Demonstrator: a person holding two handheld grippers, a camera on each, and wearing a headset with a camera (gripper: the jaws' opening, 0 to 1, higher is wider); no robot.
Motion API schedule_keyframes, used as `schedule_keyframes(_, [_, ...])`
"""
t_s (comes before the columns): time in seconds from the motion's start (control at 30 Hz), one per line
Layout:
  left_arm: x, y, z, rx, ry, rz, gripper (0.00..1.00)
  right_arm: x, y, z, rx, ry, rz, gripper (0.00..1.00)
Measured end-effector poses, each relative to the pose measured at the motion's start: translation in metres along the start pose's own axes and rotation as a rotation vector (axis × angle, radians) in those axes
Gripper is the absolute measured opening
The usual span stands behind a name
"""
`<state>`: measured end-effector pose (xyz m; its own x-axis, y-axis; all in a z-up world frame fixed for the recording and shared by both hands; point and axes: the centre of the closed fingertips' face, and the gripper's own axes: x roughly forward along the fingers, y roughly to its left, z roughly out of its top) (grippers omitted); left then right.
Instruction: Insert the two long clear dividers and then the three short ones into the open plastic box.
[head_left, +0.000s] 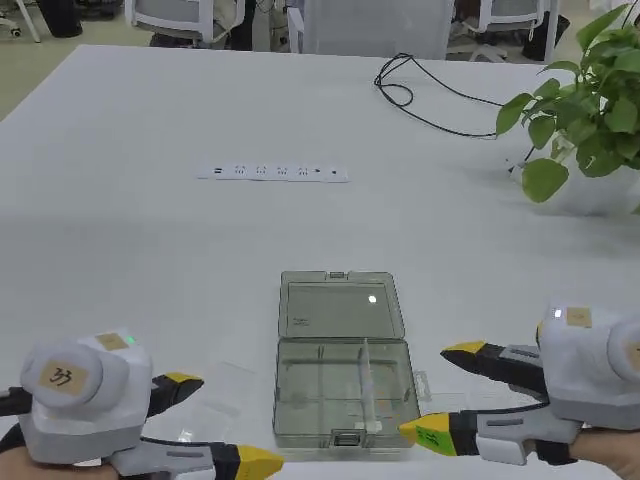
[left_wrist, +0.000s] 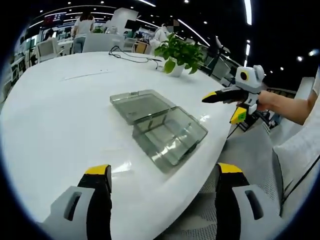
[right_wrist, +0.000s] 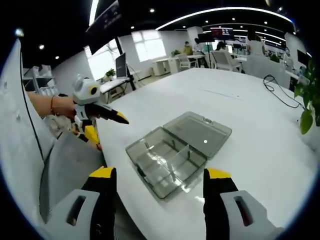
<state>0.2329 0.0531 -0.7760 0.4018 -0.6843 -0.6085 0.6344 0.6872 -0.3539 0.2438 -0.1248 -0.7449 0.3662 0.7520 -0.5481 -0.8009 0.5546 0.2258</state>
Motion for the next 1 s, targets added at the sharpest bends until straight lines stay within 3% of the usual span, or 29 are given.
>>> schedule_keyframes(0.37, [0.009,0.033,-0.023,-0.066,0.115,0.127,0.72,-0.01,0.0,-0.016,-0.03,-0.015,0.002,0.74])
schedule_keyframes(0.4, [0.01,0.039,-0.029,-0.061,0.15,0.159,0.7,-0.01,0.0,-0.019,-0.027,-0.013,-0.001,0.74])
schedule_keyframes(0.57, [0.02,0.047,-0.04,-0.073,0.205,0.2,0.63,-0.01,0.001,-0.021,-0.014,-0.018,-0.005,0.74])
schedule_keyframes(0.77, [0.024,0.056,-0.05,-0.027,0.274,0.26,0.56,-0.011,0.001,-0.018,-0.003,-0.036,-0.012,0.74])
schedule_keyframes(0.8, [0.024,0.058,-0.048,-0.009,0.263,0.27,0.54,-0.011,0.001,-0.019,-0.004,-0.036,-0.012,0.74])
schedule_keyframes(0.9, [0.024,0.06,-0.05,-0.007,0.283,0.294,0.5,-0.011,0.003,-0.019,-0.005,-0.043,-0.007,0.75])
schedule_keyframes(1.0, [0.02,0.063,-0.052,0.035,0.312,0.33,0.44,-0.012,0.004,-0.02,-0.008,-0.046,-0.003,0.76])
